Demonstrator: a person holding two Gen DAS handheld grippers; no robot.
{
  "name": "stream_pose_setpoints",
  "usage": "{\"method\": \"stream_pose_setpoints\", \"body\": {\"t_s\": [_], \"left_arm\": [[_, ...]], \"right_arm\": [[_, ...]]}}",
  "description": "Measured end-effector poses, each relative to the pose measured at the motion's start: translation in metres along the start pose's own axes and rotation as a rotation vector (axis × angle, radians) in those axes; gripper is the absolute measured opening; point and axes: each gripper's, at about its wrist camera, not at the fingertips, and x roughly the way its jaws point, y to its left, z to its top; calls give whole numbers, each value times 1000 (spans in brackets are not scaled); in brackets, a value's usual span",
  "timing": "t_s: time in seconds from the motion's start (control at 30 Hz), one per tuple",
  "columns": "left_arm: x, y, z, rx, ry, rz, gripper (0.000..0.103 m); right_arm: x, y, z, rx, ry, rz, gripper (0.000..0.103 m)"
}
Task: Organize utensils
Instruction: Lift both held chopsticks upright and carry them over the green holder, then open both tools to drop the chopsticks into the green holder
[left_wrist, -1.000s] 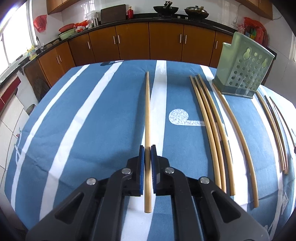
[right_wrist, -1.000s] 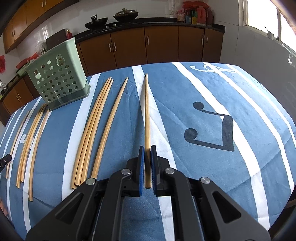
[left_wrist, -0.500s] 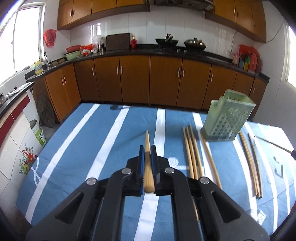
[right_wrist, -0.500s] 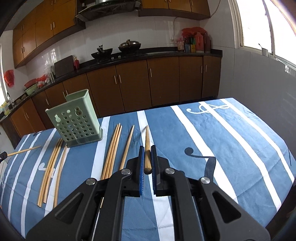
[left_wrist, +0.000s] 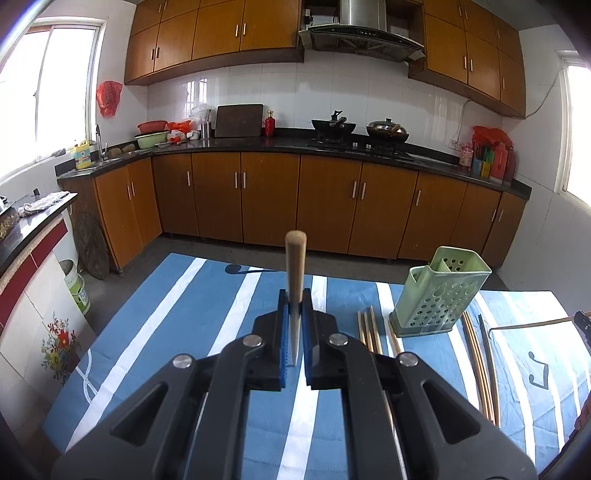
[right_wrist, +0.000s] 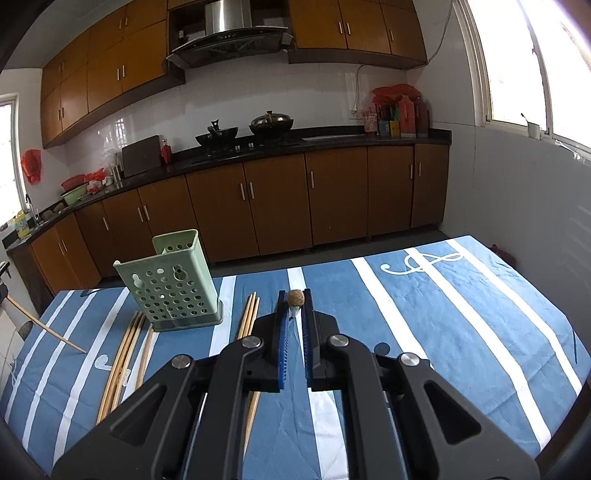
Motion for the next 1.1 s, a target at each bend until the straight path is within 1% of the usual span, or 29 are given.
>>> {"method": "stream_pose_setpoints", "body": {"t_s": [0.23, 0.4, 0.47, 0.53, 0.67, 0.7, 0.8, 0.9, 0.97, 1.03, 1.1], "left_arm": [[-3, -1, 20, 12, -34, -18, 7], [-14, -7, 49, 17, -79, -52, 7], [-20, -13, 64, 16, -95, -76, 7], [-28, -21, 84, 13, -123, -117, 7], [-43, -40, 116, 12, -175, -189, 7], [-46, -47, 125, 6, -188, -219, 7], [-47, -66, 137, 3, -210, -263, 7], [-40, -86, 141, 0, -231, -295, 8], [-30, -96, 140, 1, -228, -298, 7], [-12, -106, 136, -3, -200, -305, 7], [7, -112, 129, -15, -159, -316, 7]], "right_arm": [[-1, -4, 23, 4, -43, 4, 7], [-9, -1, 57, 8, -98, 37, 7], [-16, 4, 74, 7, -133, 63, 7], [-23, 11, 92, 8, -176, 89, 7], [-37, 27, 124, 30, -262, 169, 7], [-39, 32, 130, 32, -280, 188, 7], [-36, 45, 141, 30, -311, 233, 7], [-25, 59, 140, 17, -315, 258, 7], [-15, 66, 137, 11, -307, 270, 7], [-6, 73, 134, 6, -285, 269, 7], [9, 75, 129, 9, -243, 274, 7]]}}
